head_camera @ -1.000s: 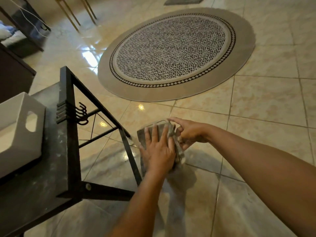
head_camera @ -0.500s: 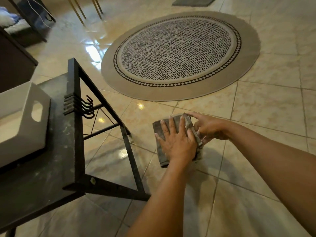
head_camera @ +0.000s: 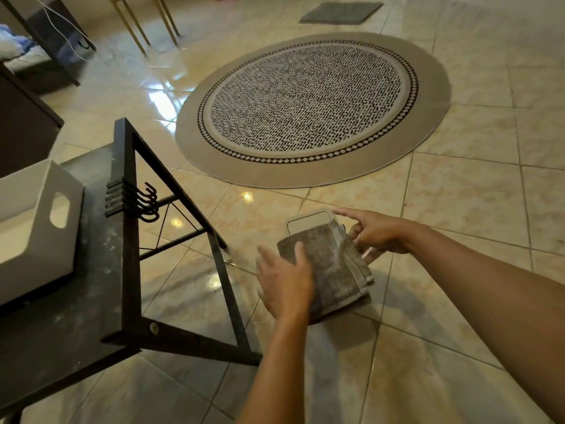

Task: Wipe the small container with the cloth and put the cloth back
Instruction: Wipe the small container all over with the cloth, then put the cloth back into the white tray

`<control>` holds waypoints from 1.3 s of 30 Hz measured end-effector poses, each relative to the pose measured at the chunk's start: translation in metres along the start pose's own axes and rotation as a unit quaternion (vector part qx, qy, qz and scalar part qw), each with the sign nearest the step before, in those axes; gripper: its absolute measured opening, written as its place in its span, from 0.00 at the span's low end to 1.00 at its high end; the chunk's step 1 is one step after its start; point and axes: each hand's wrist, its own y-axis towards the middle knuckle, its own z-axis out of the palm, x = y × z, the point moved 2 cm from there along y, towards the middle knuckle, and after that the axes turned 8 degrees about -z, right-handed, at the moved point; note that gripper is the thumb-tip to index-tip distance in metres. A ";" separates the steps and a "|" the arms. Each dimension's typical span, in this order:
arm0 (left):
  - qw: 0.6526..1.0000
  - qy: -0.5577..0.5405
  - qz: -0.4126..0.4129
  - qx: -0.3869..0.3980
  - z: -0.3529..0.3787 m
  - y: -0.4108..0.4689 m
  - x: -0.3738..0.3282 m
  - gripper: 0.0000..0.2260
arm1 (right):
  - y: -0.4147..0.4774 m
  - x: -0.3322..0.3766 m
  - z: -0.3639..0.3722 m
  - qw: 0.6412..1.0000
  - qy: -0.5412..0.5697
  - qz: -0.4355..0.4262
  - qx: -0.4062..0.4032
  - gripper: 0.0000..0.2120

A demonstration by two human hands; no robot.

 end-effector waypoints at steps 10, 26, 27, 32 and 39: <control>0.982 -0.089 0.165 0.007 -0.043 -0.019 -0.026 0.03 | -0.017 0.041 0.002 0.987 -0.106 -0.055 -0.109 0.32; 0.905 -0.208 0.362 -0.074 -0.355 -0.095 -0.038 0.04 | -0.144 0.279 0.109 0.934 0.228 -0.245 0.128 0.31; 0.907 -0.207 0.360 -0.072 -0.372 -0.094 -0.032 0.04 | -0.146 0.291 0.124 0.936 0.215 -0.242 0.141 0.30; 0.908 -0.170 0.371 -0.097 -0.445 -0.085 -0.015 0.05 | -0.135 0.345 0.188 0.928 0.226 -0.233 0.182 0.27; 0.951 -0.114 0.208 -0.199 -0.481 -0.021 0.020 0.06 | -0.101 0.401 0.215 0.943 0.036 -0.328 0.040 0.30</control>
